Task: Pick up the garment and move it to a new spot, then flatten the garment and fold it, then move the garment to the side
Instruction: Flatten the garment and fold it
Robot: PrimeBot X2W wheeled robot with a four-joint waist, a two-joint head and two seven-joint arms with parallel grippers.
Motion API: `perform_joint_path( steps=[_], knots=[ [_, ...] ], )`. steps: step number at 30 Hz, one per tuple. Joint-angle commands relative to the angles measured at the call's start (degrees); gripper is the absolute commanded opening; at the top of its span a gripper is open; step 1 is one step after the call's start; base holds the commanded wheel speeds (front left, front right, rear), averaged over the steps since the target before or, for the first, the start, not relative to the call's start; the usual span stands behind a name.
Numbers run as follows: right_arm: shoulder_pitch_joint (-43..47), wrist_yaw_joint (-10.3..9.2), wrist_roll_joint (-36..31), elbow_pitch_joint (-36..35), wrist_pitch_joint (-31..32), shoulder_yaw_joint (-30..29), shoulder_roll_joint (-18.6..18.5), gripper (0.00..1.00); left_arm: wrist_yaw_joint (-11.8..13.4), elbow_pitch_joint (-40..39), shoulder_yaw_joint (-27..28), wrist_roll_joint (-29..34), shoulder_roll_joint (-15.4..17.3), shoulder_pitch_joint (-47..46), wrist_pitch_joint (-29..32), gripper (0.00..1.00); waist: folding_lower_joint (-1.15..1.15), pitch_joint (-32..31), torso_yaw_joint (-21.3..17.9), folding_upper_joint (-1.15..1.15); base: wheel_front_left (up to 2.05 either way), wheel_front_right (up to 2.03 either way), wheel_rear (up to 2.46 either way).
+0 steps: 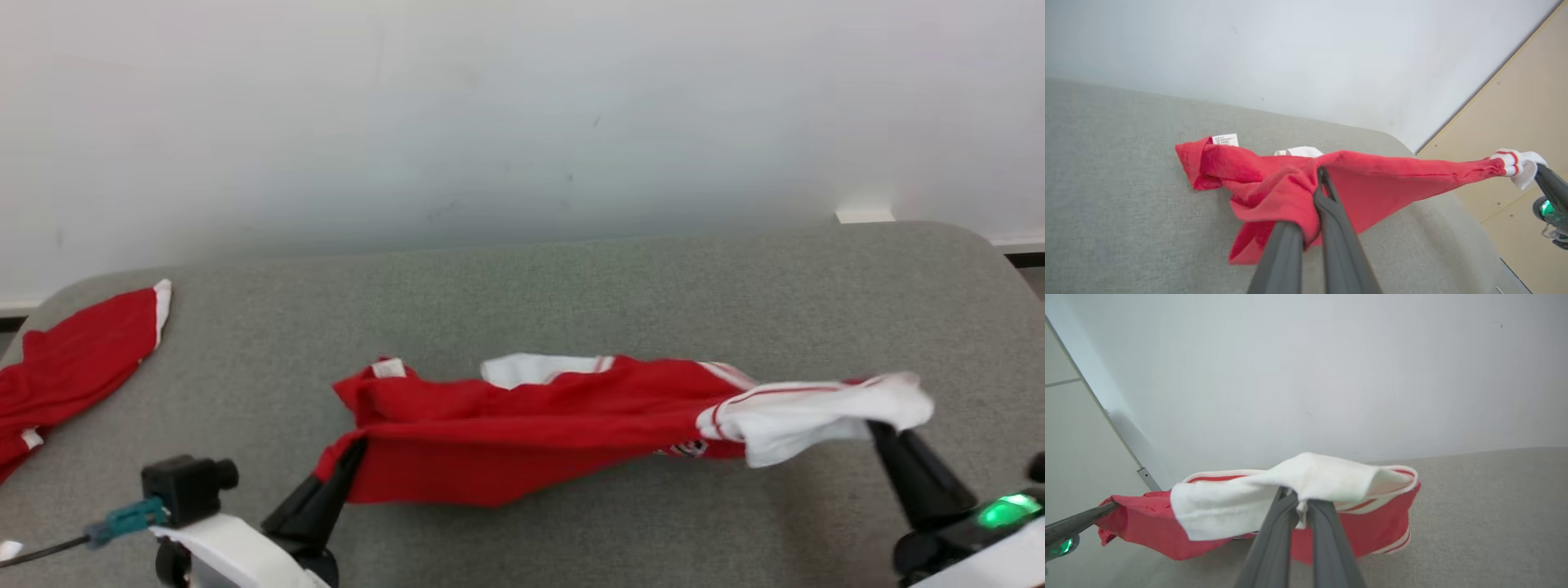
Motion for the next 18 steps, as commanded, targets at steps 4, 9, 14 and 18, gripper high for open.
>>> perform_joint_path(
  steps=[4, 9, 14, 18],
  knots=[
    [4.26, -0.14, 7.08, -13.5, 1.12, -7.35, -5.5, 0.0, 1.76, -10.63, 3.01, -4.7, 1.03, 1.2, 2.12, 0.0, 0.0, -1.47, -1.16, 0.0, 0.0, 0.0, 0.0],
    [7.73, -0.14, 12.16, -25.91, 2.37, -16.05, -9.64, 0.0, 4.55, -23.0, 5.11, -8.1, 1.9, 0.94, 5.04, 0.0, 0.0, -2.15, -2.03, 0.0, 0.0, 0.0, 0.0],
    [11.6, -0.14, 16.62, -36.73, 3.66, -26.03, -12.64, 0.0, 8.51, -34.88, 7.66, -10.42, 2.93, -0.25, 7.82, 0.0, 0.0, -2.23, -2.77, 0.0, 0.0, 0.0, 0.0],
    [13.79, -0.14, 19.8, -41.78, 5.13, -34.62, -14.4, 0.0, 11.89, -41.9, 9.7, -11.39, 4.22, -2.26, 10.53, 0.0, 0.0, -1.67, -3.14, 0.0, 0.0, 0.0, 0.0]
  ],
)
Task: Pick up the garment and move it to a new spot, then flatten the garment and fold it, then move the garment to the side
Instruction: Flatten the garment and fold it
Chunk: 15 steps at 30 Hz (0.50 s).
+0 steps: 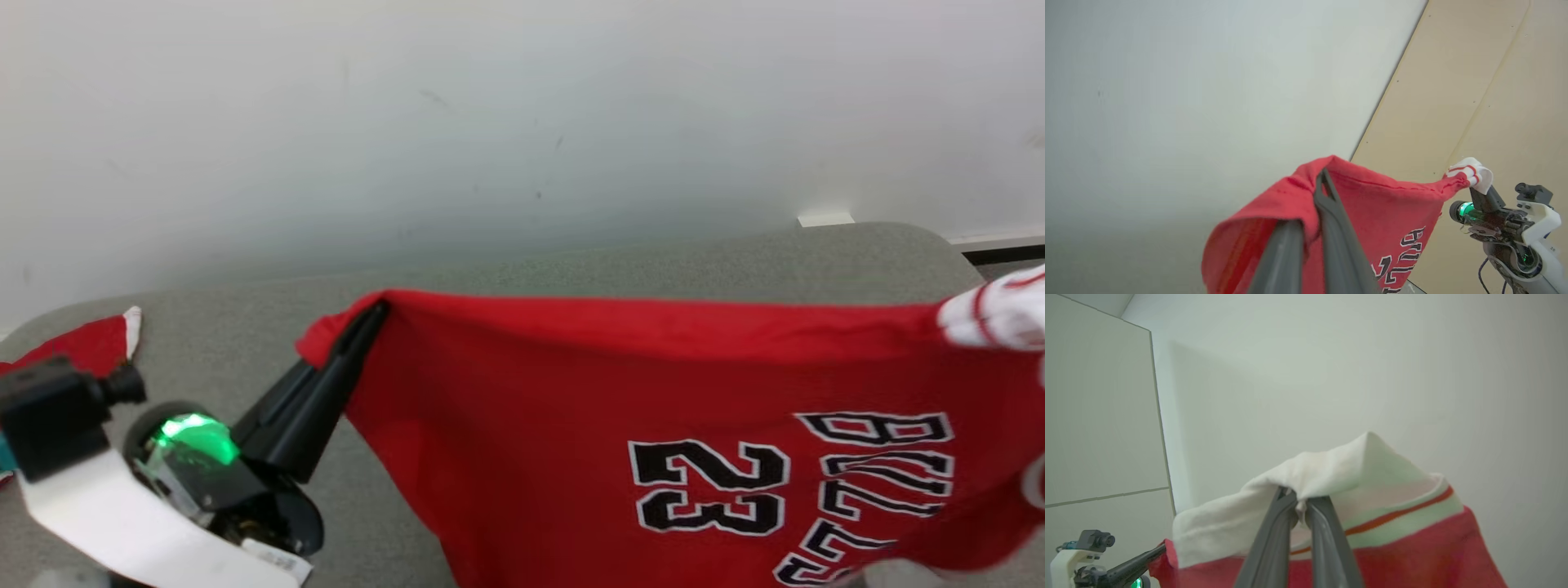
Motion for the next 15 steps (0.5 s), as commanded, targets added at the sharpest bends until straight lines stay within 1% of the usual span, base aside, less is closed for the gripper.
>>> perform_joint_path(
  steps=[1, 2, 4, 5, 7, 8, 9, 10, 11, 12, 13, 14, 15],
  knots=[
    [1.1, -0.13, 1.34, -1.13, 0.81, -3.79, -0.73, 0.0, 1.45, -2.08, 0.89, -0.44, 1.07, -1.89, 1.53, 0.0, 0.0, 0.57, -0.12, 0.0, 0.0, 0.0, 0.0],
    [1.06, -0.13, 2.27, -1.32, 1.38, -5.5, -0.73, 0.0, 2.09, -2.85, 1.01, -0.96, 1.21, -2.71, 2.52, 0.0, 0.0, 0.92, -0.1, 0.0, 0.0, 0.0, 0.0],
    [0.34, -0.13, 2.37, -0.04, 3.14, -8.31, -1.35, 0.0, 3.11, -2.81, 1.5, -0.51, 2.59, -5.16, 4.55, 0.0, 0.0, 1.91, -0.01, 0.0, 0.0, 0.0, 0.0],
    [-0.66, -0.13, 3.28, 0.4, 4.3, -8.46, -1.13, 0.0, 3.48, -2.25, 1.29, -0.73, 2.84, -6.43, 5.77, 0.0, 0.0, 2.62, 0.09, 0.0, 0.0, 0.0, 0.0],
    [-3.51, -0.13, 3.0, 2.82, 6.65, -8.58, -1.36, 0.0, 3.95, -0.49, 0.92, -0.94, 3.43, -9.93, 7.92, 0.0, 0.0, 4.96, 0.5, 0.0, 0.0, 0.0, 0.0],
    [-5.55, -0.13, 3.22, 3.97, 8.03, -7.25, -0.94, 0.0, 3.87, 1.0, 0.39, -0.83, 3.56, -12.05, 9.03, 0.0, 0.0, 6.1, 0.77, 0.0, 0.0, 0.0, 0.0],
    [-5.55, -0.13, 3.22, 3.97, 8.03, -7.25, -0.94, 0.0, 3.87, 1.0, 0.39, -0.83, 3.56, -12.05, 9.03, 0.0, 0.0, 6.1, 0.77, 0.0, 0.0, 0.0, 0.0],
    [-10.91, -0.13, 2.55, 7.79, 10.83, -4.58, 0.37, 0.0, 3.41, 4.86, -0.48, -1.15, 3.06, -16.48, 10.87, 0.0, 0.0, 8.66, 1.33, 0.0, 0.0, 0.0, 0.0],
    [-14.37, -0.13, 1.64, 10.35, 12.42, -2.81, 1.35, 0.0, 3.26, 7.32, -1.01, -0.64, 3.08, -19.16, 11.94, 0.0, 0.0, 10.04, 1.6, 0.0, 0.0, 0.0, 0.0],
    [-18.21, -0.13, 0.82, 13.07, 14.02, -0.71, 3.14, 0.0, 2.75, 9.98, -1.65, 0.0, 3.0, -21.92, 12.71, 0.0, 0.0, 11.19, 1.84, 0.0, 0.0, 0.0, 0.0],
    [-22.27, -0.13, -0.59, 16.75, 15.57, 0.86, 5.18, 0.0, 2.53, 12.68, -2.04, 0.74, 2.7, -24.85, 13.34, 0.0, 0.0, 12.51, 2.04, 0.0, 0.0, 0.0, 0.0],
    [-22.27, -0.13, -0.59, 16.75, 15.57, 0.86, 5.18, 0.0, 2.53, 12.68, -2.04, 0.74, 2.7, -24.85, 13.34, 0.0, 0.0, 12.51, 2.04, 0.0, 0.0, 0.0, 0.0],
    [-27.25, -0.13, -2.92, 20.52, 17.01, 2.43, 7.5, 0.0, 2.29, 16.24, -2.36, 1.85, 2.39, -28.05, 13.58, 0.0, 0.0, 13.62, 2.14, 0.0, 0.0, 0.0, 0.0]
  ],
)
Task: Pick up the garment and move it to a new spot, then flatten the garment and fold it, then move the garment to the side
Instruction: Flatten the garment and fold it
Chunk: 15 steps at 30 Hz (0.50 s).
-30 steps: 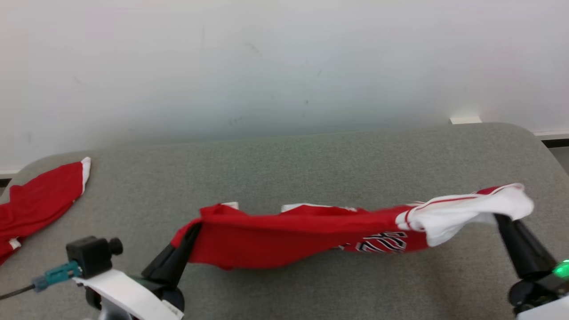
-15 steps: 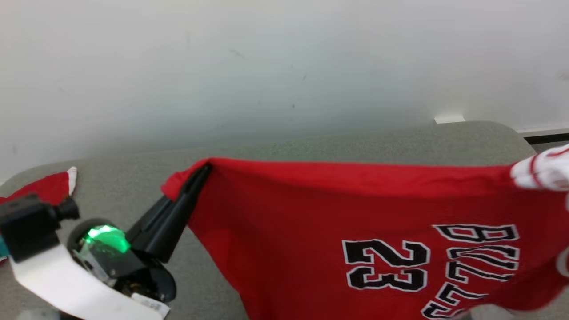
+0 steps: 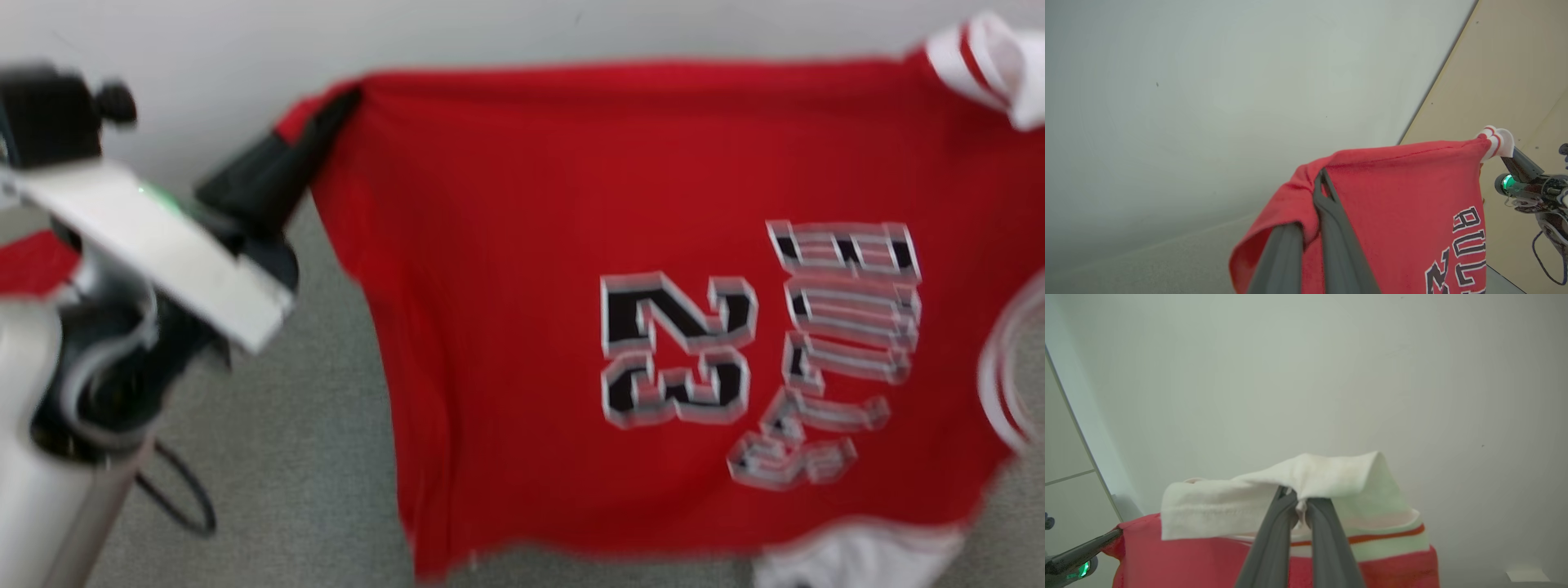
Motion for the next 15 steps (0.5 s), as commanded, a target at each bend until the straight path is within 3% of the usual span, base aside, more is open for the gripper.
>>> perform_joint_path(
  steps=[1, 4, 8, 12, 15],
  knots=[
    [-6.14, -0.13, -2.66, 4.01, 1.23, 0.92, 2.85, 0.0, -0.42, 3.23, -0.43, 1.76, -0.44, -3.77, 0.2, 0.0, 0.0, 4.38, 1.06, -0.01, 0.0, 0.0, 0.0],
    [-21.78, -0.13, -11.25, 16.46, 3.12, 2.26, 12.37, 0.0, -1.25, 14.19, -1.7, 5.87, -2.48, -14.08, -1.2, 0.0, 0.0, 7.51, 1.3, -0.01, 0.0, 0.0, 0.0],
    [-39.5, -0.13, -23.78, 29.92, -1.23, 0.2, 22.9, 0.0, -3.59, 28.17, -2.38, 10.62, -6.68, -27.45, -6.96, 0.0, 0.0, 11.52, 1.2, -0.01, 0.0, 0.0, 0.0],
    [-48.78, -0.13, -32.1, 37.47, -7.68, -0.51, 28.27, 0.0, -7.1, 39.75, -3.45, 15.2, -10.04, -36.01, -15.83, 0.0, 0.0, 14.42, 0.99, -0.01, 0.0, 0.0, 0.0],
    [-49.3, -0.13, -33.07, 40.31, -11.18, 0.66, 29.81, 0.0, -8.89, 47.04, -5.61, 19.7, -11.37, -39.03, -22.78, 0.0, 0.0, 15.27, 1.18, -0.01, 0.0, 0.0, 0.0]
  ],
)
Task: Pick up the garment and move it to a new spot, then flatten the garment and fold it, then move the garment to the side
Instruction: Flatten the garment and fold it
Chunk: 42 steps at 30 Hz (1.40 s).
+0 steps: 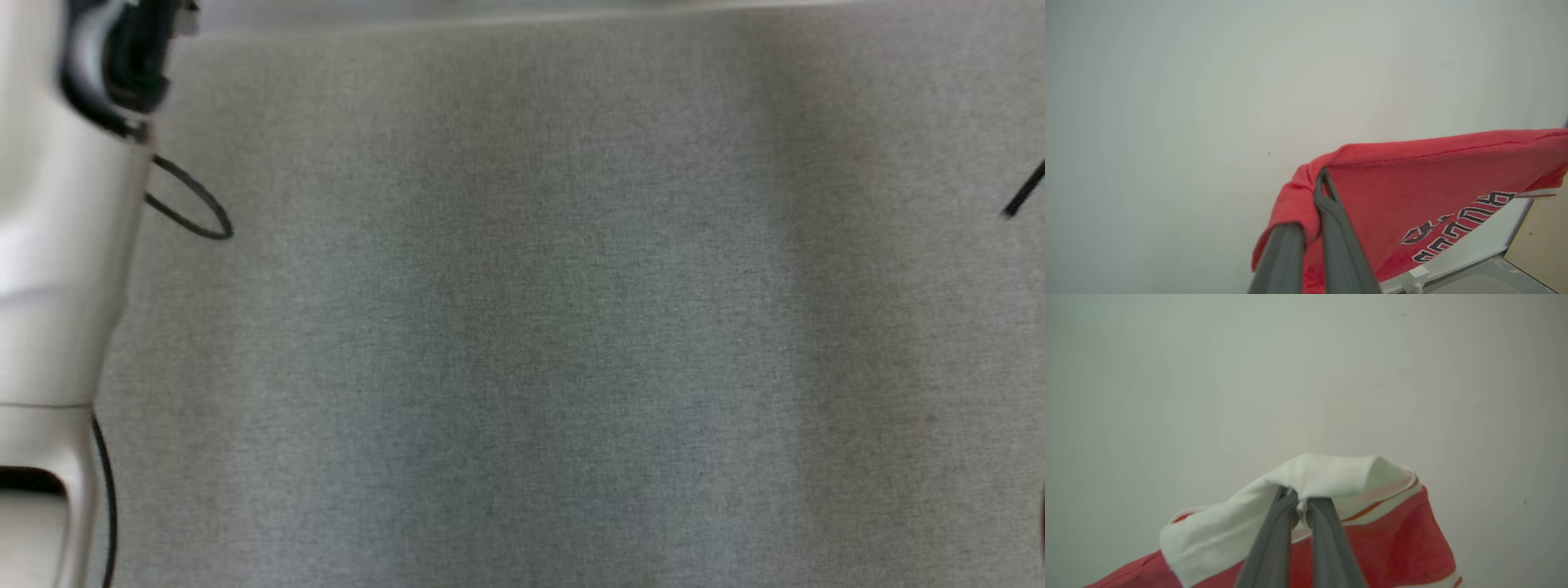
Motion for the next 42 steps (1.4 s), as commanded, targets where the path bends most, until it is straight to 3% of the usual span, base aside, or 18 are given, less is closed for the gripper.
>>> perform_joint_path(
  steps=[1, 5, 11, 20, 26, 33, 42],
  knots=[
    [2.1, -0.13, 0.57, 0.4, -1.07, 1.15, -0.05, 0.0, -0.6, 2.52, -0.64, 1.41, -0.53, -0.01, -2.82, 0.0, -0.02, 0.62, 0.13, 0.0, 0.0, 0.0, 0.0],
    [12.53, -0.13, 3.73, -0.59, -3.58, 5.4, -1.82, 0.0, -2.9, 9.26, -2.83, 2.52, -2.34, 6.72, -10.18, 0.0, -0.02, -1.93, 0.25, 0.0, 0.0, 0.0, 0.0],
    [35.4, -0.13, 9.1, -6.49, -6.14, 11.89, -8.48, 0.0, -4.28, 10.71, -5.4, 3.12, -2.65, 24.2, -12.53, 0.0, -0.02, -6.09, 0.39, 0.0, 0.0, 0.0, 0.0],
    [65.36, -0.13, 16.84, -17.28, -5.48, 16.68, -16.67, 0.0, -4.44, -1.45, -1.21, 3.62, -2.95, 52.86, -12.45, 0.0, -0.02, -12.77, 1.16, 0.0, 0.0, 0.0, 0.0],
    [80.61, -0.13, 16.23, -22.76, -2.74, 17.5, -20.11, 0.0, -0.58, -11.19, 0.22, 4.35, -1.46, 68.23, -12.35, 0.0, -0.02, -15.27, 1.54, 0.0, 0.0, 0.0, 0.0],
    [91.1, -0.13, 17.75, -29.74, 3.76, 15.34, -21.4, 0.0, 2.56, -22.59, -1.06, 0.5, 1.24, 79.88, -3.92, 0.0, -0.02, -14.73, 1.84, 0.0, 0.0, 0.0, 0.0],
    [84.06, -0.13, 18.74, -31.14, 26.16, 11.78, -22.52, 0.0, 3.17, -29.1, -1.55, -6.14, 5.04, 72.31, 15.17, 0.0, -0.02, -13.44, 1.73, 0.0, 0.0, 0.0, 0.0]
  ],
)
